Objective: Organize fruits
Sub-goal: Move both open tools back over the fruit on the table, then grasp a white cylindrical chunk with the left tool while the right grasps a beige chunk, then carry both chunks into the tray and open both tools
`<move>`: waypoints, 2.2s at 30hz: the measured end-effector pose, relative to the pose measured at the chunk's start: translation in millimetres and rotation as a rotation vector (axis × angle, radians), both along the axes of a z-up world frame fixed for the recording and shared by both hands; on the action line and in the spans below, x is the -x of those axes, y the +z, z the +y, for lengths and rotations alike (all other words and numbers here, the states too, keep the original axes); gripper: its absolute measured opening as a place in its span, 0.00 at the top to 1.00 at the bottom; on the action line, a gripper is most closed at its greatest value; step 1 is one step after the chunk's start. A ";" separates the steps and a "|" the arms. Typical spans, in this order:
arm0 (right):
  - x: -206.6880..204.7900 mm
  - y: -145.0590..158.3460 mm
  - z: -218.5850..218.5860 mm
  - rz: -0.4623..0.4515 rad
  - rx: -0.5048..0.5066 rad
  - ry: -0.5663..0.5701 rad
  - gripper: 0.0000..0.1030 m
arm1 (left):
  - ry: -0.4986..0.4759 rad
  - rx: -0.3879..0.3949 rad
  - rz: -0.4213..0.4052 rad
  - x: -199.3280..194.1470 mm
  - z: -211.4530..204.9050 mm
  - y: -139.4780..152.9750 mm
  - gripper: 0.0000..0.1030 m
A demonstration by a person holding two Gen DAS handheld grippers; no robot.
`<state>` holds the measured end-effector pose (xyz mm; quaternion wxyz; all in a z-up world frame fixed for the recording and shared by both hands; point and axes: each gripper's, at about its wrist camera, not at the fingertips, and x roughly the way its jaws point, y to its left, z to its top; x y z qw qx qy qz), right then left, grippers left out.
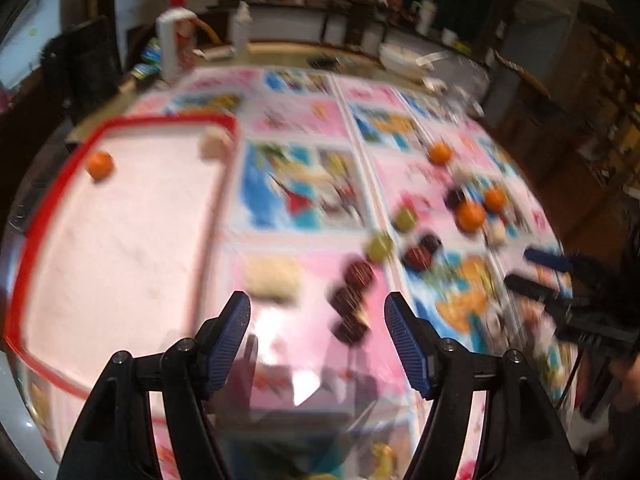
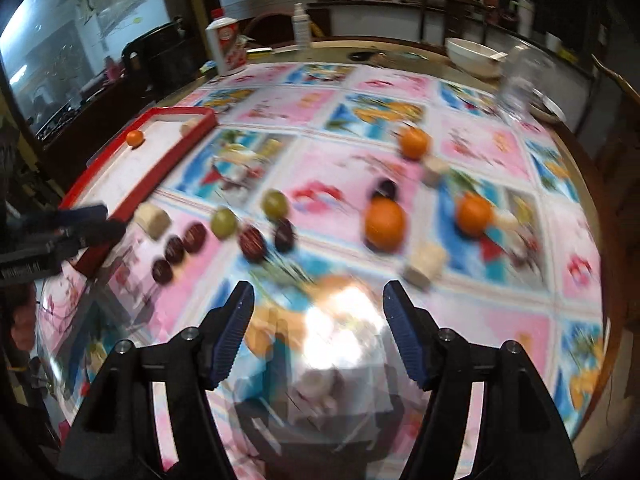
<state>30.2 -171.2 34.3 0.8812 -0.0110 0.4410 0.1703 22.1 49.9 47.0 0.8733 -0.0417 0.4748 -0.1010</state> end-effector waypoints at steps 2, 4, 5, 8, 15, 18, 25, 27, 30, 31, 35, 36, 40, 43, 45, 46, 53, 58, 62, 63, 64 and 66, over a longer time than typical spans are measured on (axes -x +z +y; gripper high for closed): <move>5.9 -2.6 -15.4 -0.007 0.004 -0.017 0.34 | -0.013 -0.006 0.004 5.6 -6.3 -7.2 0.32; 8.6 -5.6 -26.8 -0.018 0.015 -0.030 0.34 | 0.000 -0.028 0.005 5.1 -6.4 -11.3 0.32; 7.8 -7.5 -32.8 -0.024 0.021 -0.038 0.34 | 0.008 -0.029 0.008 5.8 -5.9 -11.5 0.32; -2.0 -15.6 -48.5 -0.019 0.019 -0.076 0.34 | 0.032 -0.020 0.024 6.7 -2.6 -11.7 0.32; -43.9 -30.6 -51.8 0.020 -0.055 -0.089 0.34 | 0.081 -0.034 0.009 5.2 3.1 -9.0 0.32; -53.7 -38.7 -46.3 0.016 -0.035 -0.082 0.35 | 0.100 -0.020 0.019 2.6 7.3 -9.7 0.32; -60.0 -43.7 -49.3 0.017 -0.047 -0.055 0.64 | 0.106 -0.021 0.009 -6.9 6.0 -13.5 0.32; -58.9 -44.8 -48.7 0.009 -0.041 -0.051 0.64 | 0.119 -0.012 0.012 -12.2 6.9 -15.9 0.32; -58.9 -45.9 -49.8 0.007 -0.051 -0.049 0.64 | 0.138 -0.013 0.019 -23.5 7.1 -20.5 0.32; -58.8 -46.0 -50.8 0.009 -0.059 -0.049 0.64 | 0.142 -0.017 0.020 -27.3 7.0 -22.1 0.32; -59.4 -45.9 -52.3 0.009 -0.069 -0.044 0.64 | 0.146 -0.015 0.043 -39.8 8.5 -30.5 0.35; -59.5 -45.8 -52.8 0.009 -0.073 -0.044 0.64 | 0.151 -0.013 0.054 -42.0 9.6 -33.5 0.36; -59.2 -46.0 -52.7 0.008 -0.077 -0.046 0.64 | 0.157 -0.035 0.037 -42.6 13.2 -34.7 0.57; -59.0 -45.7 -52.2 0.003 -0.069 -0.049 0.64 | 0.132 -0.051 0.015 -40.1 14.8 -35.6 0.64; -58.2 -45.8 -51.5 -0.003 -0.063 -0.053 0.64 | 0.127 -0.061 0.009 -37.8 14.1 -36.2 0.64; -57.7 -45.6 -51.1 -0.005 -0.062 -0.055 0.64 | 0.127 -0.062 0.008 -37.1 13.7 -36.2 0.64; -44.0 -42.3 -57.4 0.011 -0.073 -0.082 0.64 | 0.132 -0.034 0.013 -22.8 11.3 -33.8 0.64; -23.7 -39.3 -61.8 0.021 -0.070 -0.091 0.64 | 0.112 -0.027 -0.001 -2.6 10.0 -29.9 0.64; -4.5 -37.9 -57.5 0.025 -0.058 -0.080 0.64 | 0.092 -0.010 -0.002 13.5 9.4 -27.2 0.64; -0.3 -37.8 -54.9 0.027 -0.054 -0.074 0.64 | 0.088 -0.010 -0.003 16.5 8.7 -26.5 0.64; 4.2 -37.6 -51.2 0.028 -0.050 -0.067 0.64 | 0.080 -0.012 -0.006 20.9 7.6 -25.3 0.64; 10.8 -37.3 -43.0 0.033 -0.050 -0.050 0.64 | 0.070 -0.012 -0.013 25.8 6.7 -23.4 0.64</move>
